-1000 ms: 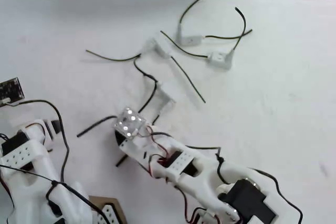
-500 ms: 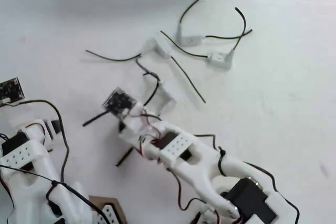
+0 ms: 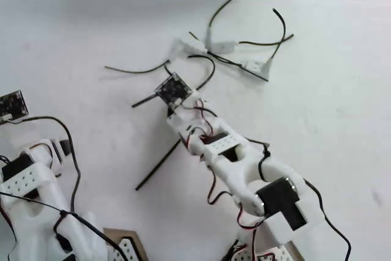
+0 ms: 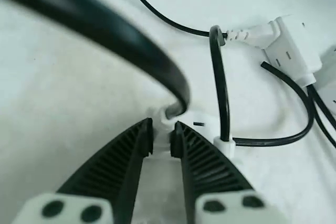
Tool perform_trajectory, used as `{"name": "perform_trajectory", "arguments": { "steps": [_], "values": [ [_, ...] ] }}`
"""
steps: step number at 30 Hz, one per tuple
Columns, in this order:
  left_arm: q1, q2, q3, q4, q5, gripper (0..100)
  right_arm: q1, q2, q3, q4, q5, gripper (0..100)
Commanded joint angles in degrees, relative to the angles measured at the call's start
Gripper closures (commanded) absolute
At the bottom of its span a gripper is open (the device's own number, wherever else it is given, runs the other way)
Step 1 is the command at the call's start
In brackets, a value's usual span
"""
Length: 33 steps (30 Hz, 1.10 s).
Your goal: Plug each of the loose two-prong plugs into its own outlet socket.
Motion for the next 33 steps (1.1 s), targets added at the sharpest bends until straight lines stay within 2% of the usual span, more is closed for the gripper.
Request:
{"name": "perform_trajectory", "arguments": {
  "steps": [1, 3, 6, 11, 17, 21, 23, 26, 28, 33],
  "values": [
    [0.75, -1.10, -0.18, -0.97, 0.00, 72, -1.01, -0.84, -2.37, -0.66, 0.53, 85.1],
    [0.75, -1.10, -0.18, -0.97, 0.00, 72, -2.24, -3.03, -2.29, 2.42, 0.53, 79.1],
    [0.75, -1.10, -0.18, -0.97, 0.00, 72, -3.47, -8.48, -2.11, 8.48, 0.09, 77.9],
    [0.75, -1.10, -0.18, -0.97, 0.00, 72, -3.82, -21.05, -2.29, 20.79, -6.59, 83.5],
    [0.84, -1.10, -0.18, -0.97, 0.00, 72, -3.38, -36.53, -2.11, 37.14, -7.21, 98.5],
    [2.42, -1.36, -0.18, -1.14, 0.09, 72, -2.24, -44.70, -1.85, 49.19, -7.38, 97.8],
    [4.00, -1.36, -0.18, -2.55, 0.09, 77, -0.40, -48.31, -1.85, 53.93, -10.11, 98.1],
    [7.69, -1.45, -0.53, -3.34, 0.00, 90, 3.30, -53.32, -1.85, 60.18, -15.56, 98.1],
    [11.47, -1.54, -0.70, -2.90, -0.09, 99, 5.85, -56.22, -0.88, 64.13, -16.00, 98.1],
    [18.68, -9.01, -0.53, -0.62, -1.41, 98, 12.00, -64.66, 5.45, 67.38, -16.09, 98.1]
  ]
}}
